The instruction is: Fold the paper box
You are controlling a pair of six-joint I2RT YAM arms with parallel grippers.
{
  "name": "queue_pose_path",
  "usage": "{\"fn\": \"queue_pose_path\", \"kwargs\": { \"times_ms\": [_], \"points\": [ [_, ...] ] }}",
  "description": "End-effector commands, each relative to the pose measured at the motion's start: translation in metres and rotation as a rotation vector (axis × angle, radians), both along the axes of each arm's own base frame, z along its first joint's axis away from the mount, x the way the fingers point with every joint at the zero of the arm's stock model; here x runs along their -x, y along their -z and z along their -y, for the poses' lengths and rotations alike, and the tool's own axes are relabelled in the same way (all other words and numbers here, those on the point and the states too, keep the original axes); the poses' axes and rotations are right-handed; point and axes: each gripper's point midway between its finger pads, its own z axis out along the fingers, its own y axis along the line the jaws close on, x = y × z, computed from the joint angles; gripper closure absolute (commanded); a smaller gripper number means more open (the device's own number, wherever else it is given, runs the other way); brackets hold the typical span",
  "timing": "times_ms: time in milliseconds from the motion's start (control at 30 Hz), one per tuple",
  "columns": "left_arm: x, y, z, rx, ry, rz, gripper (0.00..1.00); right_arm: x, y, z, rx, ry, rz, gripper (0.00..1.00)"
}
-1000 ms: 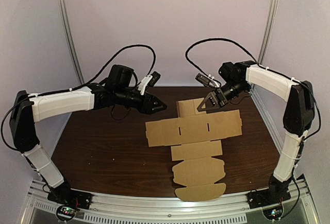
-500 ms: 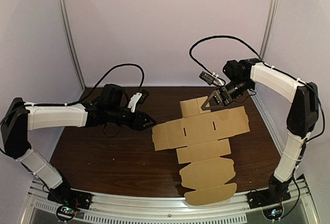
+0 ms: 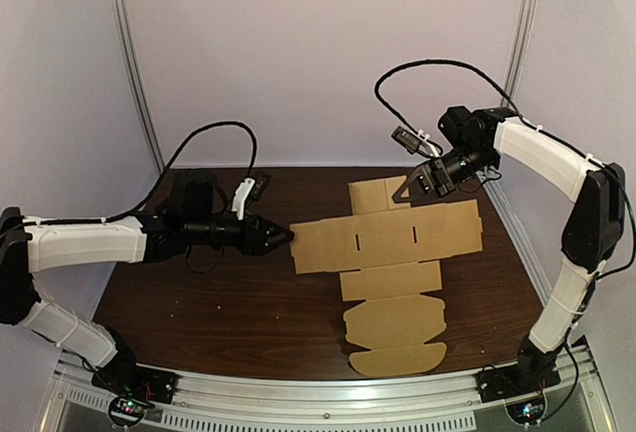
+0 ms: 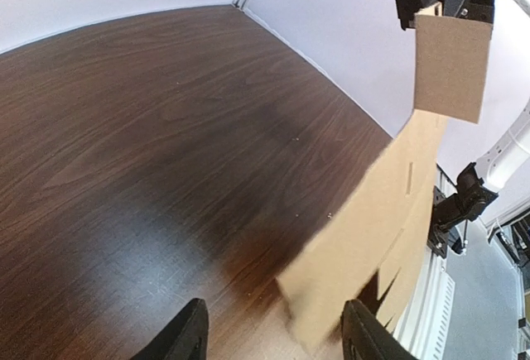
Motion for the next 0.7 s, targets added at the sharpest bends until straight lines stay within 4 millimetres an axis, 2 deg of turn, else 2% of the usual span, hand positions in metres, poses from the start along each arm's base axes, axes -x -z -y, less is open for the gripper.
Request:
{"fn": "queue_pose_path", "kwargs": {
  "times_ms": [0, 200, 333, 400, 533, 667],
  "points": [
    [-0.01, -0.01, -0.007, 0.053, -0.091, 0.033, 0.35, 0.004, -0.008, 0.004, -0.008, 0.003, 0.054, 1.0],
    [-0.003, 0.003, 0.011, 0.091, 0.005, -0.02, 0.34, 0.004, -0.014, 0.004, -0.025, 0.003, 0.064, 1.0],
    [-0.002, 0.003, 0.026, 0.119, 0.069, -0.045, 0.33, 0.003, -0.016, 0.003, -0.028, 0.005, 0.066, 1.0],
    [0.002, 0.002, 0.034, 0.136, 0.111, -0.052, 0.37, 0.001, -0.016, 0.003, -0.025, 0.012, 0.066, 1.0],
    [0.007, -0.002, 0.046, 0.179, 0.185, -0.08, 0.55, -0.005, -0.014, 0.002, -0.018, 0.03, 0.07, 1.0],
    [0.008, -0.006, 0.055, 0.227, 0.23, -0.106, 0.86, -0.009, -0.009, 0.0, -0.012, 0.045, 0.06, 0.99]
  ]
}}
